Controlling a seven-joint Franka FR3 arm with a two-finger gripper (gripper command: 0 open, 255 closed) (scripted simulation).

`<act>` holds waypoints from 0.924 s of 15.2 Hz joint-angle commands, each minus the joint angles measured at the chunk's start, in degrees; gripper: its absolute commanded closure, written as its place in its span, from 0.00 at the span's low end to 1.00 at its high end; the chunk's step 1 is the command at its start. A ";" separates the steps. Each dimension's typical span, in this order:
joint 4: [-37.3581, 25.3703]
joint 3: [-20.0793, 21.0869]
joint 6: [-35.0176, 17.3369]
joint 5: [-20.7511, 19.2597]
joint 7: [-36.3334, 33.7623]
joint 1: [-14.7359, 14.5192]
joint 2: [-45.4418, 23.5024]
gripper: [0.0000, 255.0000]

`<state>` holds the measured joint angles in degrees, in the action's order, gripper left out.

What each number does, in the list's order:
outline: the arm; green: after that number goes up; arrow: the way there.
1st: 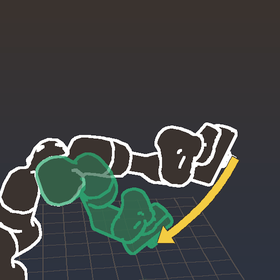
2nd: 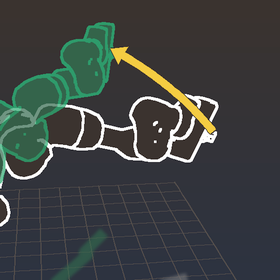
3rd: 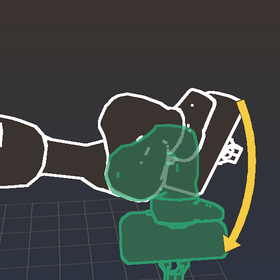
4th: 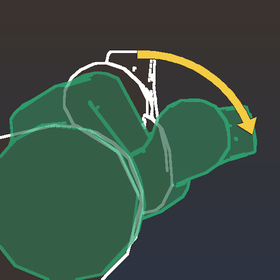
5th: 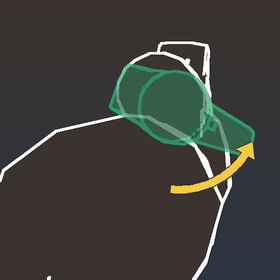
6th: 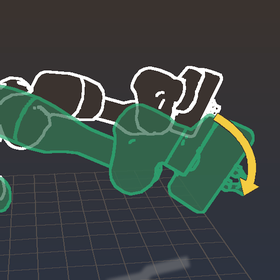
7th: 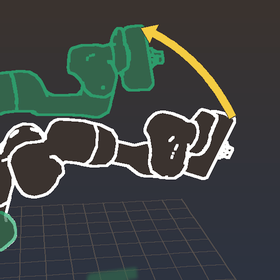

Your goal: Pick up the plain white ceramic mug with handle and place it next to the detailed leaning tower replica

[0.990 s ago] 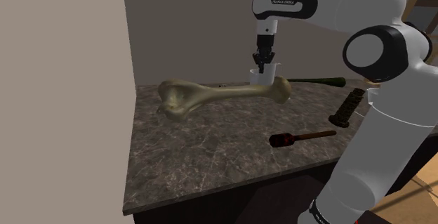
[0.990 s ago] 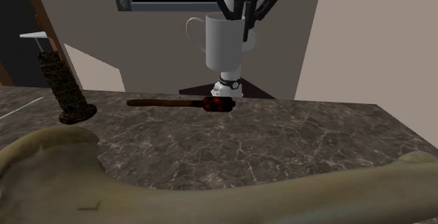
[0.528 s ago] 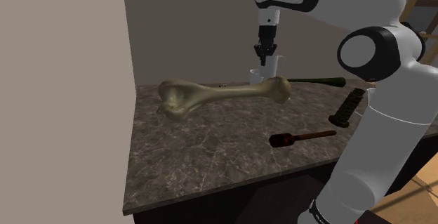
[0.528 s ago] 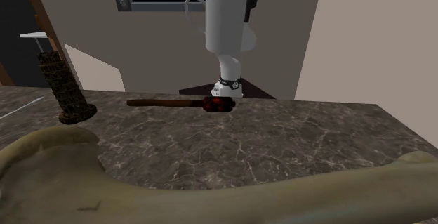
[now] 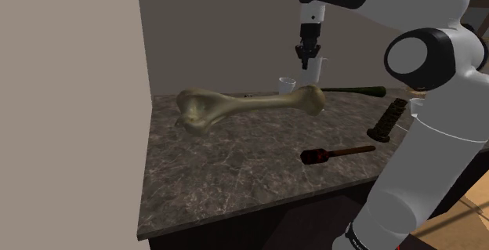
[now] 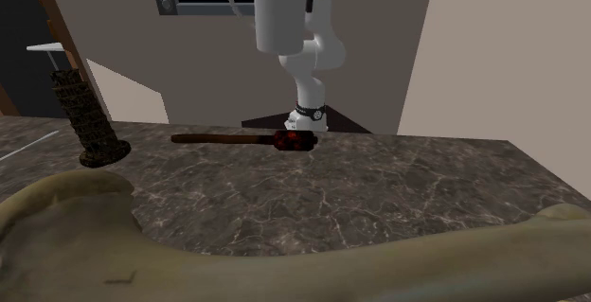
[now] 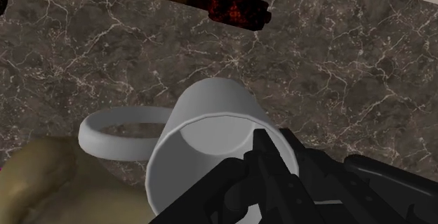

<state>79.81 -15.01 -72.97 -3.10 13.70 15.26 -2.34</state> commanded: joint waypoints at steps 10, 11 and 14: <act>12.43 -5.97 -2.80 -5.56 11.87 5.47 11.22 1.00; 13.06 -6.65 -2.97 -6.07 13.07 5.99 11.87 1.00; 14.53 -8.77 -3.47 -7.56 16.81 7.59 13.50 1.00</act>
<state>93.05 -23.25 -76.13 -9.95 29.45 22.36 9.95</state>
